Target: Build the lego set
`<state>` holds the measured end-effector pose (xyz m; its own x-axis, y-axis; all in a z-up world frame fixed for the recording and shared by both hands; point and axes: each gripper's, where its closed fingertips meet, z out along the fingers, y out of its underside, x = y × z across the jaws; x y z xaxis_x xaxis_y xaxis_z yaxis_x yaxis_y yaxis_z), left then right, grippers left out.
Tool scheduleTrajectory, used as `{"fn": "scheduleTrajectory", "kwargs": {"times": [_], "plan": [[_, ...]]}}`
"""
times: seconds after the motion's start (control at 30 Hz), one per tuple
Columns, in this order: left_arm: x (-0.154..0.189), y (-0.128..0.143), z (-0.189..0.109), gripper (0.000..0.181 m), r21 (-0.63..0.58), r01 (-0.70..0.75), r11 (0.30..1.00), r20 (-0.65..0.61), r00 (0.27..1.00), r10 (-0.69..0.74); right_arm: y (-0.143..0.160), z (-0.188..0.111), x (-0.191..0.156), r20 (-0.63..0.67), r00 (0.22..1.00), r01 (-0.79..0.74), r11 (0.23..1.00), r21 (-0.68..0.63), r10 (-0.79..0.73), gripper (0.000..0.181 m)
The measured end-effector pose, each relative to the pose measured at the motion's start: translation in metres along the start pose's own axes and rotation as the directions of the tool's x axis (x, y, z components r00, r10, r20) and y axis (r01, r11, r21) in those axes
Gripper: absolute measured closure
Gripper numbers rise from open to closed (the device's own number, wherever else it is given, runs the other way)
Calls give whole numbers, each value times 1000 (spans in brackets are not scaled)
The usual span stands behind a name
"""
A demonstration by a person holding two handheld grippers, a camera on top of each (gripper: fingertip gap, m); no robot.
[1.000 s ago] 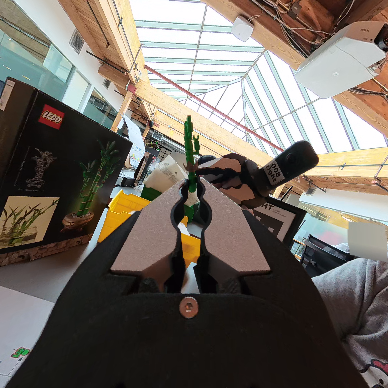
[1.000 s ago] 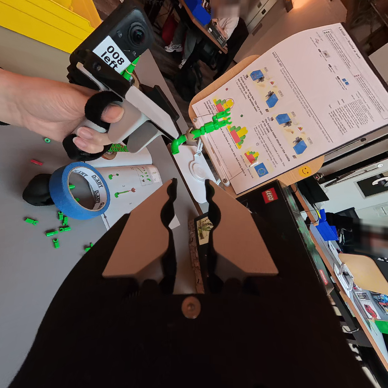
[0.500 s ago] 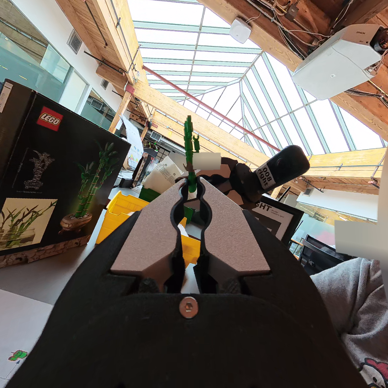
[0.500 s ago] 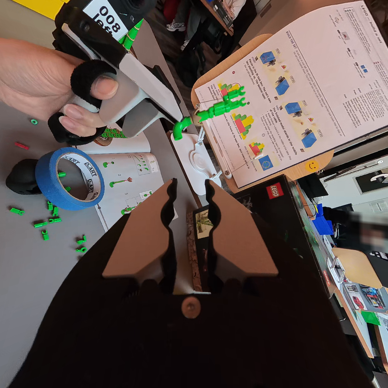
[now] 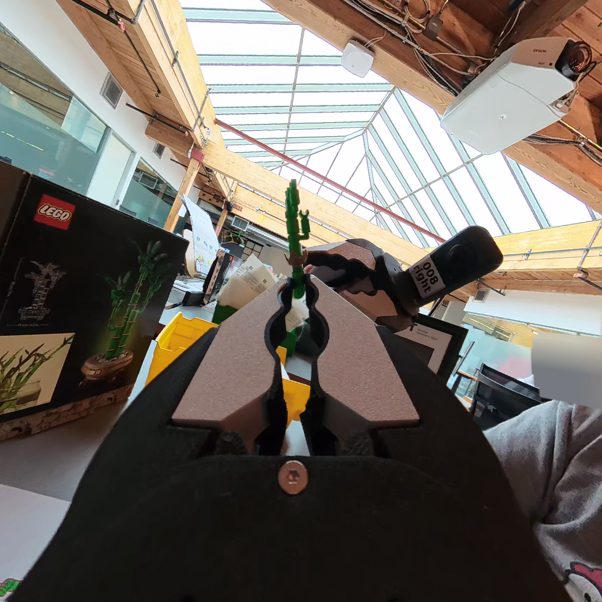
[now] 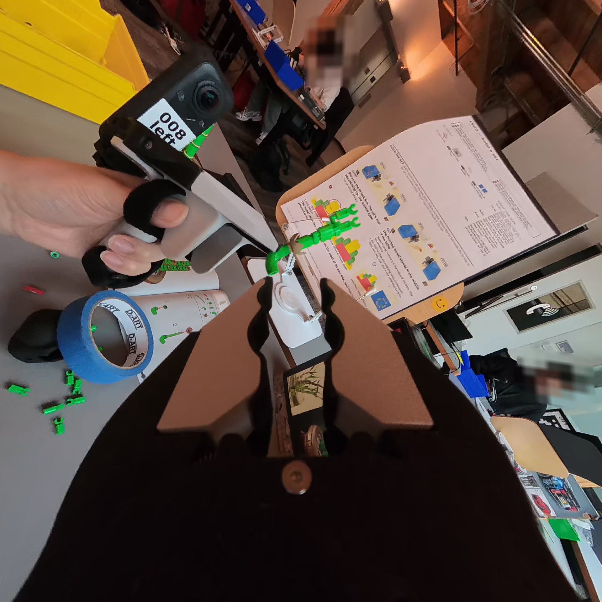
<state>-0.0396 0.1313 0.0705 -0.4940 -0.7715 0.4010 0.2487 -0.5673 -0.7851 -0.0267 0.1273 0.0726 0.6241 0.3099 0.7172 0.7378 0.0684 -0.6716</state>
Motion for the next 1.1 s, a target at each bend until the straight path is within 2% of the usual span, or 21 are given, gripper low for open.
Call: {"fn": "scheduleTrajectory", "kwargs": {"times": [0.3, 0.5, 0.67, 0.83, 0.93, 1.0, 1.03, 1.1], "plan": [[22, 2, 7, 176, -10, -36, 999, -11, 999, 36, -6, -8, -10, 2, 999, 45, 997, -60, -45, 154], [49, 4, 17, 176, -5, -74, 997, -27, 997, 74, -29, -30, -15, 2, 998, 61, 998, -23, -61, 155], [65, 13, 25, 176, -18, -75, 997, -51, 996, 74, -36, -46, -21, -18, 995, 98, 995, -36, -98, 160], [72, 27, 33, 176, -27, -51, 998, -58, 997, 49, -28, -59, -24, -64, 991, 116, 991, -73, -121, 174], [72, 36, 36, 176, -51, -35, 998, -56, 998, 32, -22, -65, -27, -52, 995, 81, 994, -69, -84, 176], [64, 42, 37, 166, -83, -45, 995, -14, 999, 44, -14, -66, -28, -29, 999, 39, 997, -73, -42, 176], [58, 45, 36, 155, -104, -53, 993, 13, 998, 54, -9, -66, -27, -22, 1000, 14, 997, -72, -16, 176], [46, 44, 27, 146, -145, -71, 987, 71, 994, 82, 12, -62, -24, -5, 999, -35, 992, -121, 35, 176]]}}
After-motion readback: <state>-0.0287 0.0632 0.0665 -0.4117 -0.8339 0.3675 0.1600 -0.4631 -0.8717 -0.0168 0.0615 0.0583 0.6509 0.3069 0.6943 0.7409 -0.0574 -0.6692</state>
